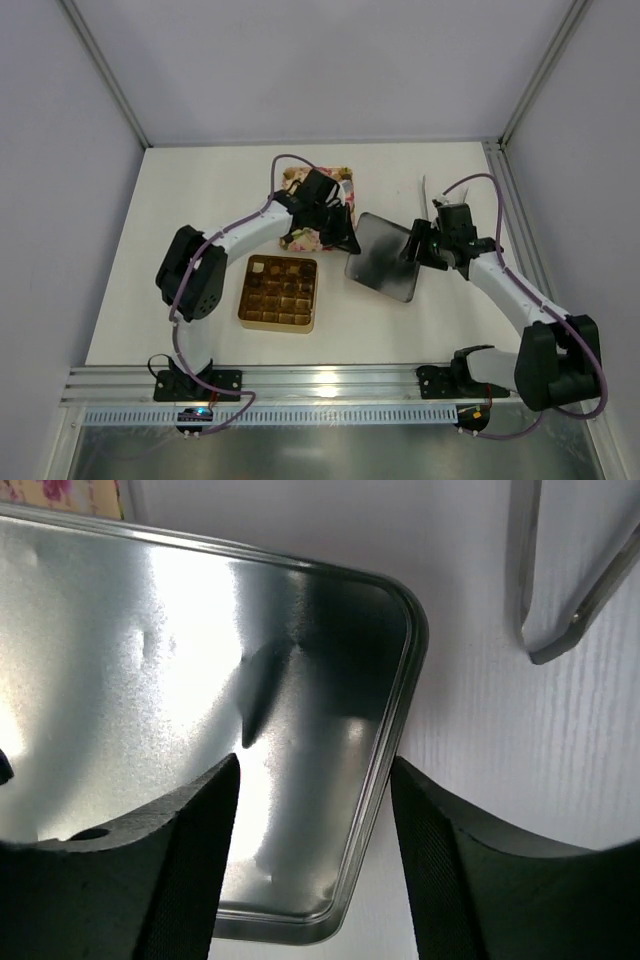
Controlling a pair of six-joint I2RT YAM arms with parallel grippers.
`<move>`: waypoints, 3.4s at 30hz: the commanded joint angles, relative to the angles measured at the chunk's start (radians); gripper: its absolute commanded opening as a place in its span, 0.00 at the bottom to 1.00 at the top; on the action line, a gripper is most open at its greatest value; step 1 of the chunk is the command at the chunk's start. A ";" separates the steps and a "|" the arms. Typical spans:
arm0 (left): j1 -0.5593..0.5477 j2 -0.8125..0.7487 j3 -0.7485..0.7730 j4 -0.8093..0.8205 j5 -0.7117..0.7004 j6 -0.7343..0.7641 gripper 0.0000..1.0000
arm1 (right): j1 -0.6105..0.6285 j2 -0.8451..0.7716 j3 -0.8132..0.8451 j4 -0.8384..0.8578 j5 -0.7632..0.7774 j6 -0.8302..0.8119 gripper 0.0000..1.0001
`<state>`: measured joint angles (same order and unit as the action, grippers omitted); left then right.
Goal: Pack the chocolate
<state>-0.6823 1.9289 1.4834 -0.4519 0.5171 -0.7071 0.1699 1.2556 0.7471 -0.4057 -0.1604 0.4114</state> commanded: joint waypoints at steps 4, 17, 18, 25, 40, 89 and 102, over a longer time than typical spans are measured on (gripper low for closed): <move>0.020 -0.064 0.101 -0.105 0.067 -0.026 0.00 | 0.236 -0.248 0.089 -0.039 0.302 -0.137 0.73; 0.113 -0.110 0.150 -0.306 0.147 -0.028 0.00 | 1.012 -0.251 0.150 -0.140 0.945 -0.290 0.78; 0.118 -0.114 0.144 -0.309 0.156 -0.031 0.00 | 1.043 -0.230 0.165 -0.145 0.975 -0.295 0.79; 0.138 -0.176 0.100 -0.324 0.182 -0.045 0.00 | 1.169 -0.012 0.250 -0.200 1.134 -0.344 0.81; 0.141 -0.292 -0.011 -0.303 0.222 -0.063 0.00 | 1.171 0.199 0.253 -0.018 1.398 -0.601 0.35; 0.550 -0.660 -0.098 -0.344 -0.379 0.119 0.86 | 0.676 -0.108 0.468 0.023 0.112 0.071 0.04; 0.550 -0.778 -0.313 -0.343 -0.362 0.167 0.88 | 0.548 0.083 0.078 0.981 -0.386 0.702 0.04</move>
<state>-0.1368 1.1778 1.2057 -0.7967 0.1646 -0.5659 0.7181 1.3327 0.8444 0.2310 -0.4400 0.9333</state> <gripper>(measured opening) 0.875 0.130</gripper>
